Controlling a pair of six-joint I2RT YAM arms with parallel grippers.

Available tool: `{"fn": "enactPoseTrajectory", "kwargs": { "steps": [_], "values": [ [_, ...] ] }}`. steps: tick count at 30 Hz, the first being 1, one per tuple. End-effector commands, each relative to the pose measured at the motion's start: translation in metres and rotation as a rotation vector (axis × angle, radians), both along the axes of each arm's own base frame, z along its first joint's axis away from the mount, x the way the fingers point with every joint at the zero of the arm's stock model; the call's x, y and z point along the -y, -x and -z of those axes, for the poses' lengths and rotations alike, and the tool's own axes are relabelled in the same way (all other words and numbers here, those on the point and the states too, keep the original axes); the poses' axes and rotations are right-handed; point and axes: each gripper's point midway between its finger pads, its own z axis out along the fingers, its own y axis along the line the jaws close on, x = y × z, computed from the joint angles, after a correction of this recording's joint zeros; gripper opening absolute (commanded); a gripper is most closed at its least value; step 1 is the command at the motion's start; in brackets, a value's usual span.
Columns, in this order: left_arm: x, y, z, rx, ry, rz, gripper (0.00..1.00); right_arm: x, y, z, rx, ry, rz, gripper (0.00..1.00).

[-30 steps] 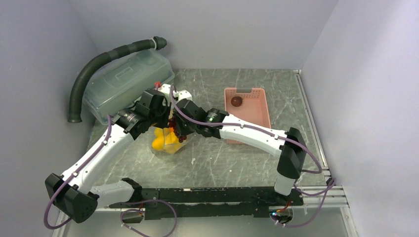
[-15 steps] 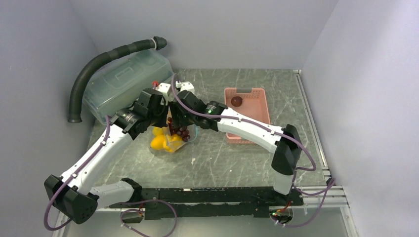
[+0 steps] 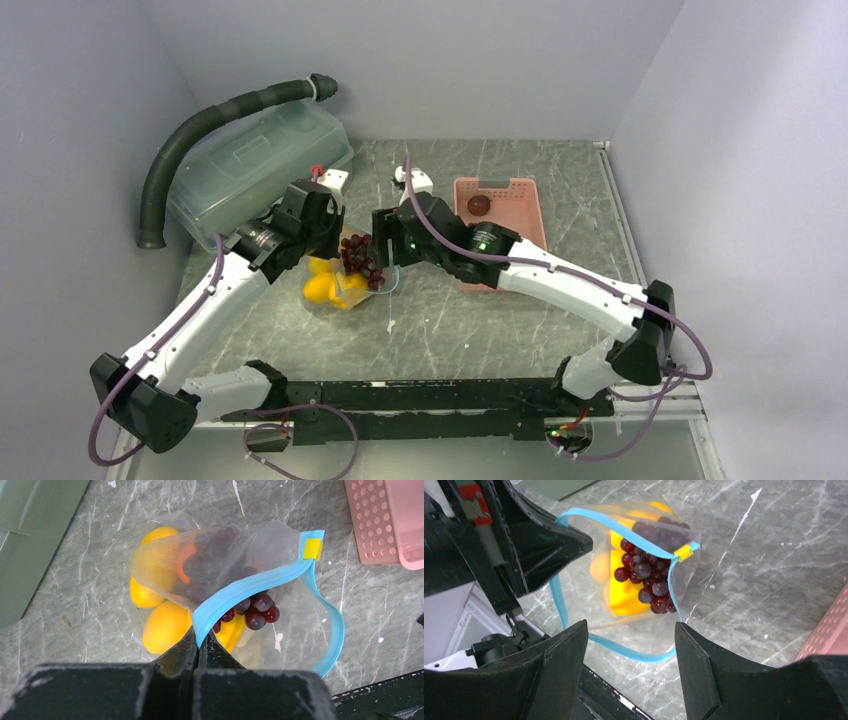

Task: Place the food in the zip-top bag and seal the zipper
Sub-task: Place the fake fruit in the zipper food storage bag, then adjust the zipper food storage bag at the center of the board.

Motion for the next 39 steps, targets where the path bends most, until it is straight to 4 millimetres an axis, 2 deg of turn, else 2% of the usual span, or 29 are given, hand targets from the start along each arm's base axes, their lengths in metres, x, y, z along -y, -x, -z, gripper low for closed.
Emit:
{"fn": "enactPoseTrajectory", "kwargs": {
  "steps": [1,8,15,17,20,23,25,26,34,39],
  "values": [
    [0.004,-0.002,-0.002,0.017,0.005,0.020,0.00,0.007,0.006,0.004,-0.021,-0.049,0.030,0.68],
    [0.004,-0.002,-0.001,0.012,0.003,0.017,0.00,0.005,0.009,0.050,-0.108,-0.022,0.069,0.68],
    [0.005,-0.001,-0.001,0.011,0.008,0.022,0.00,-0.007,0.003,0.081,-0.164,-0.001,0.103,0.65],
    [0.005,-0.001,-0.002,0.011,0.012,0.024,0.00,-0.010,0.000,0.086,-0.175,0.013,0.113,0.61],
    [0.006,0.000,-0.002,0.012,0.016,0.031,0.00,-0.010,-0.005,0.087,-0.183,0.025,0.129,0.46],
    [0.006,0.001,-0.004,0.019,0.022,0.037,0.00,-0.010,-0.007,0.077,-0.166,0.011,0.131,0.24],
    [0.007,0.001,-0.007,0.026,0.027,0.039,0.00,-0.006,-0.010,0.065,-0.144,0.007,0.139,0.05],
    [0.007,0.002,-0.007,0.028,0.028,0.041,0.00,-0.005,-0.013,0.057,-0.128,0.006,0.143,0.00],
    [0.006,0.003,-0.014,0.057,0.040,0.051,0.00,0.002,-0.022,-0.031,0.026,-0.073,0.123,0.00],
    [0.004,0.004,-0.019,0.077,0.045,0.046,0.00,0.014,-0.019,-0.066,0.081,-0.095,0.112,0.00]
  ]
}}
